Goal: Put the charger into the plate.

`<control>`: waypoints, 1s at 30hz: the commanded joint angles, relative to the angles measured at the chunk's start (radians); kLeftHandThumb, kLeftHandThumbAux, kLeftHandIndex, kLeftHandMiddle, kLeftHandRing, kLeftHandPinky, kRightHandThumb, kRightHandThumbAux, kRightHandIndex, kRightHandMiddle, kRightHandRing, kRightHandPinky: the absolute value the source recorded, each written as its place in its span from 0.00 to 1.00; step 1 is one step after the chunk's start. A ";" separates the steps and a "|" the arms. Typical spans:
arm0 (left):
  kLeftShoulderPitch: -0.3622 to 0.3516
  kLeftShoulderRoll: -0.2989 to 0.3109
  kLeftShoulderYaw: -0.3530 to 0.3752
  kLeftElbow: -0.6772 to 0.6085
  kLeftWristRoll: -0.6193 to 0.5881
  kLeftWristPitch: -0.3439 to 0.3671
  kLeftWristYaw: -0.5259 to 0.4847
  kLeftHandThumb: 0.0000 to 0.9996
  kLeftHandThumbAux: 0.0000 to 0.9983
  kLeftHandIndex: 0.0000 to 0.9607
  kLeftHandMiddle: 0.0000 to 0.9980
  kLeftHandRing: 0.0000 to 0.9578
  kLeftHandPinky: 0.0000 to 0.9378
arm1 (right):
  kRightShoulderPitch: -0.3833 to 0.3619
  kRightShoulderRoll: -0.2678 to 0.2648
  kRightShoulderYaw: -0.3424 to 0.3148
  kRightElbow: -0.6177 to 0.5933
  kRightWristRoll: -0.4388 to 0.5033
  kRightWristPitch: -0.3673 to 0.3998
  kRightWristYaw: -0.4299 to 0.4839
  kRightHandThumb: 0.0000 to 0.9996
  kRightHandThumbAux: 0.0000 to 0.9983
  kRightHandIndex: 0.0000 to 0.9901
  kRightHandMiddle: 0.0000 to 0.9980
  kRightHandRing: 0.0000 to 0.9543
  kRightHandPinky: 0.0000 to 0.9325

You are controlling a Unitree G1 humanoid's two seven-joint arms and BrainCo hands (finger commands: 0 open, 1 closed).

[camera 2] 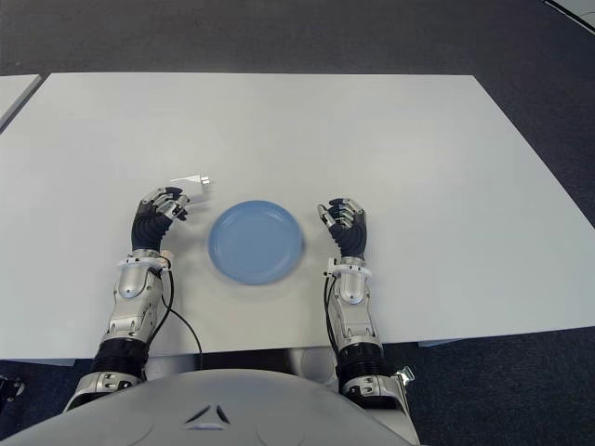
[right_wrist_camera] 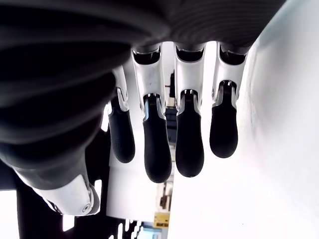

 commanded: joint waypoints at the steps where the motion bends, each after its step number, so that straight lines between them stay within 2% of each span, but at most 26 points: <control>1: 0.012 0.001 -0.007 0.015 0.012 0.014 0.002 0.83 0.68 0.42 0.50 0.63 0.63 | 0.014 0.001 0.000 0.002 -0.004 0.016 0.001 0.71 0.73 0.44 0.59 0.61 0.63; 16: 0.016 0.003 -0.009 0.008 0.025 0.023 0.001 0.83 0.68 0.41 0.51 0.63 0.62 | 0.021 0.004 0.000 -0.011 -0.006 0.032 0.000 0.71 0.73 0.43 0.59 0.61 0.63; 21: 0.021 0.002 -0.009 0.001 0.051 0.002 0.026 0.83 0.68 0.41 0.50 0.63 0.63 | 0.026 0.004 0.003 -0.019 -0.005 0.033 0.005 0.71 0.73 0.43 0.59 0.61 0.63; 26: 0.022 0.024 -0.016 -0.013 0.182 -0.054 0.129 0.83 0.68 0.41 0.51 0.64 0.63 | 0.030 0.004 0.003 -0.026 -0.006 0.037 0.005 0.70 0.73 0.43 0.59 0.61 0.63; 28: 0.036 0.063 -0.020 -0.095 0.311 -0.067 0.199 0.83 0.68 0.41 0.51 0.64 0.62 | 0.029 0.004 0.003 -0.024 -0.008 0.033 0.002 0.71 0.73 0.43 0.59 0.62 0.63; 30: 0.057 0.096 -0.031 -0.189 0.456 -0.044 0.268 0.83 0.68 0.41 0.50 0.64 0.61 | 0.028 0.005 0.004 -0.022 -0.008 0.032 0.003 0.71 0.73 0.43 0.59 0.62 0.64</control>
